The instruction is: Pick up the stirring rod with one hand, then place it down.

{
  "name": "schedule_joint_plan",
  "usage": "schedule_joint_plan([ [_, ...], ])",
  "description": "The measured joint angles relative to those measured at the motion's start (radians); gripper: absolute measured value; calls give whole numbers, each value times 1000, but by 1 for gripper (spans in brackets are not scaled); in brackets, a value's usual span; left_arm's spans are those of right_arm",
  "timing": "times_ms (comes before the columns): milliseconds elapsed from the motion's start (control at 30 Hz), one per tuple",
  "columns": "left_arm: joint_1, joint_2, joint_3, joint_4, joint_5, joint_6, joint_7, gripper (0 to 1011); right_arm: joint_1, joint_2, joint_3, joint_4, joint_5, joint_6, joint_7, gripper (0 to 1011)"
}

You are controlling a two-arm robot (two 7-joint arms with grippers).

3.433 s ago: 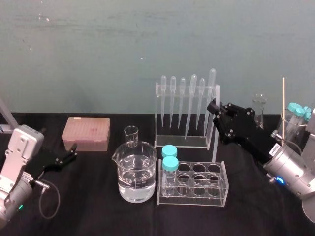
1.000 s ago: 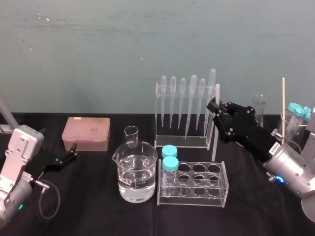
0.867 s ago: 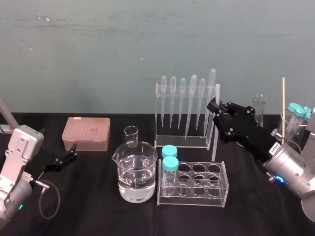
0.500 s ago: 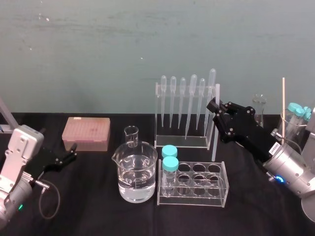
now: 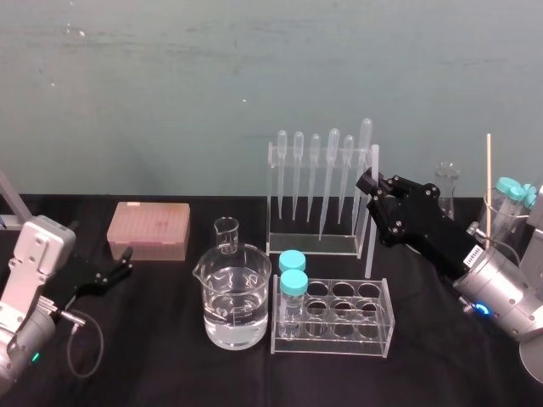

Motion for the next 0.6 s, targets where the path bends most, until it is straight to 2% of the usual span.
schedule_joint_plan([
  [367,0,0,0,0,0,0,0,1000,0,4,4,-1,-4,8,12,69],
  [600,0,0,0,0,0,0,0,1000,-19,23,11,-36,-26,44,23,69],
])
